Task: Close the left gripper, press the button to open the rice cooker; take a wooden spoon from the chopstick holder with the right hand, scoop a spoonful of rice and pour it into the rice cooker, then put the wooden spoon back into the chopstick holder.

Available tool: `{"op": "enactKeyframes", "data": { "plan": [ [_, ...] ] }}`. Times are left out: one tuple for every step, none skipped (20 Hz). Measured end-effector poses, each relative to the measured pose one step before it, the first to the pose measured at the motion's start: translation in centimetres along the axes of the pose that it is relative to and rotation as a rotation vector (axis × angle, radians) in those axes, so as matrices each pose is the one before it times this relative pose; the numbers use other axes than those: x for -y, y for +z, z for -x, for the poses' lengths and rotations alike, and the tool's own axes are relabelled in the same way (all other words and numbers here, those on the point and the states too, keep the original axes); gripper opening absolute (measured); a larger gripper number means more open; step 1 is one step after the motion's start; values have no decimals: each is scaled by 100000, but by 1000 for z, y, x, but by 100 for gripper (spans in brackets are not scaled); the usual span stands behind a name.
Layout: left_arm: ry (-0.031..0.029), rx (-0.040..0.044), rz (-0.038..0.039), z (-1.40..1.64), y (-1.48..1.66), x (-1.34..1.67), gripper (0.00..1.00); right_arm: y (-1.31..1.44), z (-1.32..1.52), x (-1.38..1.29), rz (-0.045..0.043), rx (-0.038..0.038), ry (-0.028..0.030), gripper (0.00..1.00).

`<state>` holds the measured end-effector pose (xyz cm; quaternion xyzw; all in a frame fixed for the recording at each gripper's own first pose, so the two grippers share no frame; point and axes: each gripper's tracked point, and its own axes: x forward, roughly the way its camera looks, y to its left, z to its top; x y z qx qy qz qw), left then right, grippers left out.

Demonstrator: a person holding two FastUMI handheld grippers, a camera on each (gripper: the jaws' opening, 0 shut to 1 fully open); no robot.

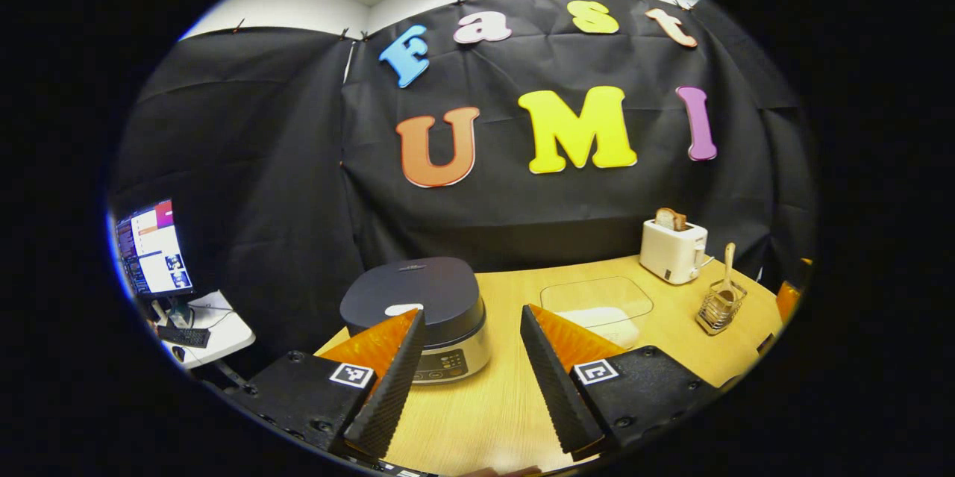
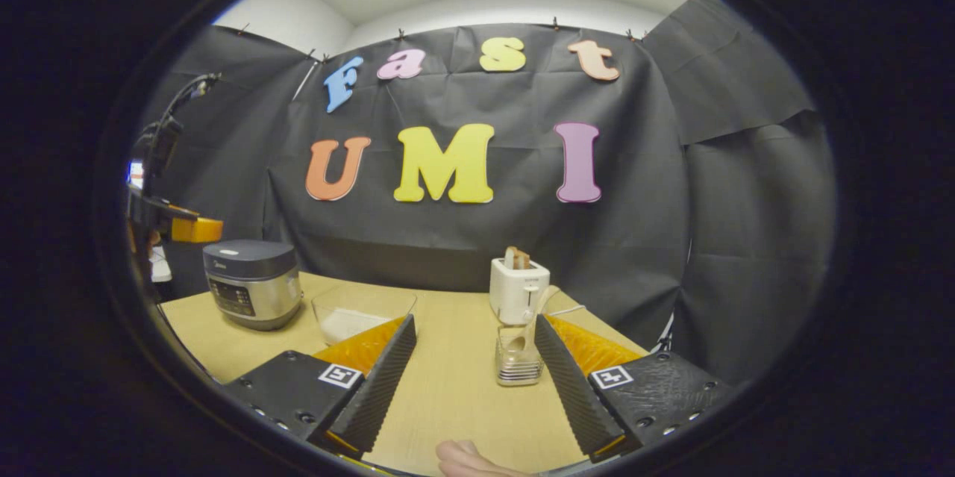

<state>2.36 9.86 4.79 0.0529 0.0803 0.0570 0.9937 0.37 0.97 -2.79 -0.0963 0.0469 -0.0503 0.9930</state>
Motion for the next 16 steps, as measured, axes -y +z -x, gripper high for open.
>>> {"op": "enactKeyframes", "data": {
  "plan": [
    [-291, 2133, -2177, 789, 840, 154, 79, -334, -178, 291, -385, -1355, -491, 95],
    [-872, 2476, -1684, 774, 732, 353, 79, -206, -155, 143, -911, -1187, 99, 95],
    [-955, 2109, -864, 674, 554, 537, 80, -111, 5, -135, -1642, -917, 964, 96],
    [-1327, 960, 28, 608, 115, 583, 80, 51, -21, -147, -1625, -469, 1354, 95],
    [-1497, 1076, 651, 477, -16, 641, 79, 212, 262, -127, -1316, -103, 1019, 97],
    [-1429, 915, 1173, 295, -127, 567, 79, 228, 251, -35, -656, 391, 732, 95],
    [-864, 224, 1352, 430, -272, 399, 79, 271, 296, -96, 22, 690, 161, 97],
    [-126, 279, 1110, 190, -289, 136, 79, 240, 262, -31, 338, 1036, -219, 95],
    [25, 892, 1077, 150, -270, -102, 79, 270, 281, -152, 137, 1109, -315, 95],
    [165, 871, 1236, 52, -293, -16, 80, 16, 212, -230, -497, 1270, -117, 95],
    [507, -177, 1118, 33, -702, -60, 79, 55, 88, -512, -844, 1201, 604, 95],
    [634, 628, 548, -27, -461, -81, 79, -167, -103, -613, -595, 297, 883, 95],
    [447, 341, 115, -82, -571, -15, 79, -165, -150, -625, -267, -814, 1137, 94],
    [-107, -97, -263, 53, -701, 119, 79, -30, -61, -575, -128, -688, 1168, 94],
    [1505, 908, -668, -47, -339, -245, 80, 266, -16, -494, -201, -241, 338, 94],
    [1446, 885, -480, -122, -170, -451, 80, 416, 23, -505, -444, 397, 642, 94]
  ]
}}
